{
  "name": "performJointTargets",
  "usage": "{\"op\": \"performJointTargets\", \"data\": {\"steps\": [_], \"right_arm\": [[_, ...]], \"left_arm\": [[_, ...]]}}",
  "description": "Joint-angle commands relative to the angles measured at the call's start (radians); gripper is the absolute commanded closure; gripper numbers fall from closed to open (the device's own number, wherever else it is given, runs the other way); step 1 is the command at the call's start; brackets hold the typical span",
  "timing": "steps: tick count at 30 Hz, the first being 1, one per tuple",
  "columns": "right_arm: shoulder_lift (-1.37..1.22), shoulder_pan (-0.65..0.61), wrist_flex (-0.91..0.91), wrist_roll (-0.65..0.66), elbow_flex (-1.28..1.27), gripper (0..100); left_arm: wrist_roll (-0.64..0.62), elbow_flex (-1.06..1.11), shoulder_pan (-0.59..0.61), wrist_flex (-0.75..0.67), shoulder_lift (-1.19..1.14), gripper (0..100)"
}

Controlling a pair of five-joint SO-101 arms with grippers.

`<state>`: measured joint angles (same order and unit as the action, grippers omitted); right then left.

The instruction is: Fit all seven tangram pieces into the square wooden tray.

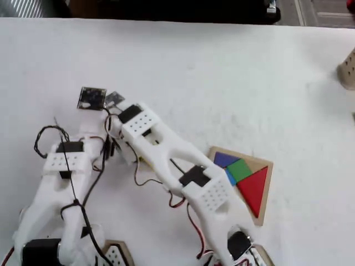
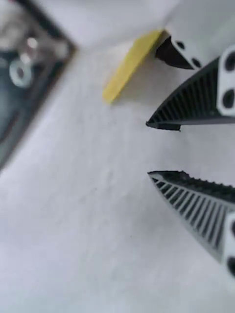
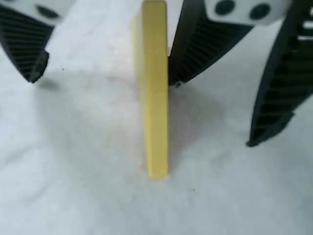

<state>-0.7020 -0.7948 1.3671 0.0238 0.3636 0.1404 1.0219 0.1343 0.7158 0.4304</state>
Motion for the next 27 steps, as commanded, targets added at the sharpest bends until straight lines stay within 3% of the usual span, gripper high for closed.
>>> {"op": "performJointTargets", "data": {"steps": [1, 4, 9, 10, 27], "right_arm": [[0.004, 0.008, 0.007, -0.005, 0.031, 65.0], [0.004, 0.008, 0.007, -0.005, 0.031, 67.5], [0.004, 0.008, -0.015, -0.006, 0.029, 93.7], [0.004, 0.01, -0.015, -0.006, 0.029, 95.1], [0.085, 0.048, 0.166, 0.003, 0.046, 98.1]], "left_arm": [[0.014, -0.003, -0.012, -0.023, 0.036, 85], [0.014, -0.003, -0.012, -0.023, 0.036, 85], [0.014, -0.003, -0.012, -0.023, 0.036, 85], [0.014, -0.003, -0.012, -0.023, 0.036, 85], [0.014, 0.0, -0.012, -0.051, 0.036, 85]]}}
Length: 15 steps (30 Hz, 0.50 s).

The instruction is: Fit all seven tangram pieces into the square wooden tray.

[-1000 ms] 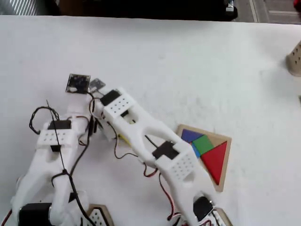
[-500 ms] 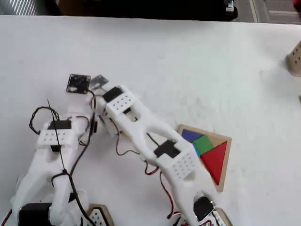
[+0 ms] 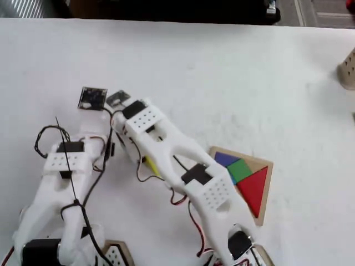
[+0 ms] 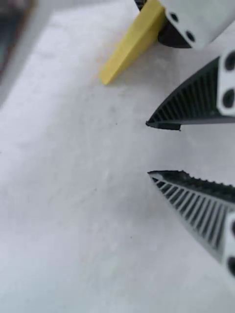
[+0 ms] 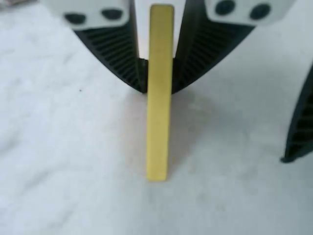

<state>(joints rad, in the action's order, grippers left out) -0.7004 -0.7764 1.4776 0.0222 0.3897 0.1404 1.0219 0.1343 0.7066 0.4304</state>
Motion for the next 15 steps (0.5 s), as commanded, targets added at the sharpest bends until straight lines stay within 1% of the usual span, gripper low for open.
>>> {"op": "performJointTargets", "data": {"steps": [1, 2, 3, 6, 7, 12, 15], "right_arm": [[0.104, 0.039, 0.071, 0.006, 0.015, 98.1], [0.119, 0.047, 0.094, 0.018, 0.014, 98.1], [0.131, 0.05, 0.127, 0.058, 0.014, 98.1], [0.163, 0.045, 0.242, 0.233, 0.012, 98.1], [0.177, 0.048, 0.248, 0.279, -0.005, 98.1], [0.285, 0.09, 0.245, 0.44, -0.117, 98.1], [0.394, 0.102, 0.245, 0.476, -0.199, 98.1]], "left_arm": [[0.014, 0.0, -0.01, -0.046, 0.036, 85], [0.014, 0.0, -0.008, -0.048, 0.036, 85], [0.014, 0.0, -0.007, -0.048, 0.036, 85], [0.014, 0.0, -0.005, -0.049, 0.036, 85], [0.017, 0.0, -0.004, -0.049, 0.036, 85], [0.12, 0.0, -0.004, -0.049, 0.036, 85], [0.129, 0.0, -0.004, -0.049, 0.036, 85]]}}
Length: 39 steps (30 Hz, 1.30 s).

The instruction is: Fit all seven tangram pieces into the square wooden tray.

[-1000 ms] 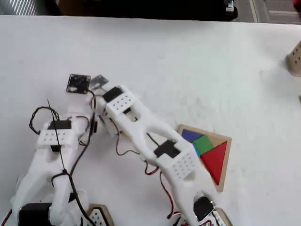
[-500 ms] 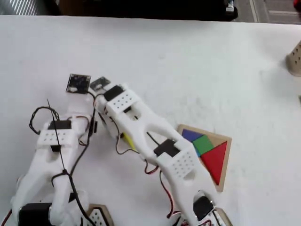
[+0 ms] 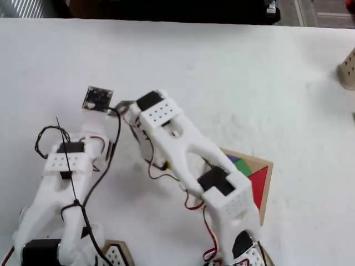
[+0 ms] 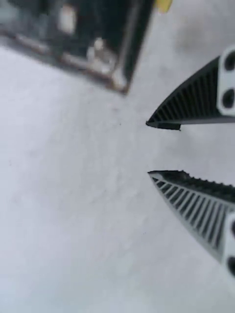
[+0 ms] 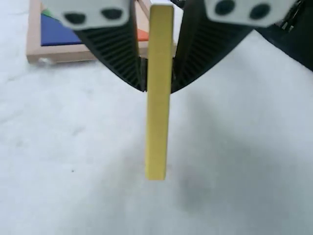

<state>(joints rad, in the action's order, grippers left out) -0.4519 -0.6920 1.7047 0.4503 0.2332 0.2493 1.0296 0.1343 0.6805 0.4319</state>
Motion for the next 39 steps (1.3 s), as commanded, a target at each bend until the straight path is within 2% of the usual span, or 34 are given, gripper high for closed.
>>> {"op": "performJointTargets", "data": {"steps": [1, 6, 11, 17, 22, 31, 36, 39], "right_arm": [[0.188, 0.021, 0.018, 0.046, -0.074, 98.1], [0.417, 0.065, 0.016, 0.051, -0.278, 98.1], [0.559, 0.216, 0.015, 0.057, -0.45, 98.1], [0.604, 0.387, 0.015, 0.308, -0.68, 98.1], [0.608, 0.504, -0.001, 0.404, -0.76, 98.1], [0.627, 0.598, -0.001, 0.532, -0.864, 98.1], [0.722, 0.621, -0.001, 0.539, -0.941, 98.1], [0.832, 0.621, -0.059, 0.532, -1.013, 98.1]], "left_arm": [[0.021, -0.008, -0.004, -0.023, 0.035, 85], [0.021, -0.008, -0.004, -0.023, 0.035, 85], [0.021, -0.008, -0.004, -0.02, 0.035, 85], [0.023, -0.008, -0.004, -0.017, 0.035, 85], [0.023, -0.006, -0.004, -0.017, 0.035, 85], [0.023, -0.006, -0.004, -0.018, 0.035, 85], [0.023, -0.006, -0.004, -0.017, 0.035, 85], [0.023, -0.006, -0.004, -0.017, 0.035, 85]]}}
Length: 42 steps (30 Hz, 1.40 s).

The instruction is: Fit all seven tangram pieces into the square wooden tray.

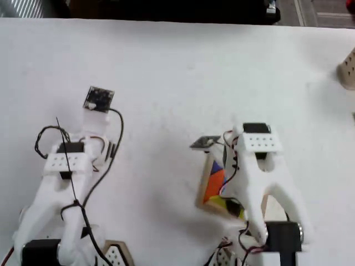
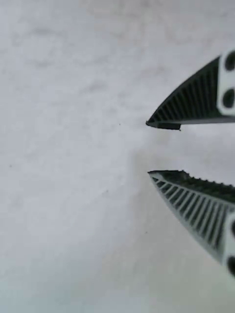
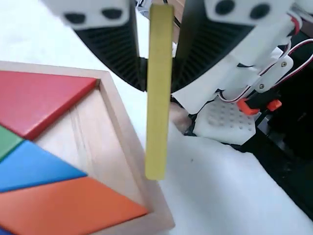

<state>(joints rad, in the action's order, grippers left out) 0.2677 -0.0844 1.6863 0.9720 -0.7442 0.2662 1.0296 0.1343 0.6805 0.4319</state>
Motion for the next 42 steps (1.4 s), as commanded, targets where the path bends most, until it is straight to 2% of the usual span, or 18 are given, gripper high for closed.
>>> {"op": "performJointTargets", "data": {"steps": [1, 3, 8, 15, 18, 31, 42], "right_arm": [[0.15, 0.013, -0.062, 0.009, -0.058, 98.1], [0.208, 0.013, -0.101, -0.005, -0.083, 98.1], [0.211, 0.002, -0.22, -0.17, -0.094, 98.1], [0.027, -0.041, -0.381, -0.172, -0.14, 98.1], [-0.025, -0.044, -0.395, -0.17, -0.14, 98.1], [-0.042, -0.045, -0.328, 0.052, -0.135, 98.1], [-0.042, -0.035, -0.332, 0.379, -0.14, 98.1]], "left_arm": [[0.006, -0.006, -0.004, -0.017, 0.035, 85], [0.006, -0.006, -0.004, -0.017, 0.035, 85], [0.006, -0.006, -0.004, -0.017, 0.033, 85], [0.006, -0.006, -0.004, -0.017, 0.033, 85], [0.006, -0.006, -0.004, -0.018, 0.033, 85], [0.006, -0.006, -0.004, -0.021, 0.033, 85], [0.006, -0.006, -0.004, -0.021, 0.033, 85]]}}
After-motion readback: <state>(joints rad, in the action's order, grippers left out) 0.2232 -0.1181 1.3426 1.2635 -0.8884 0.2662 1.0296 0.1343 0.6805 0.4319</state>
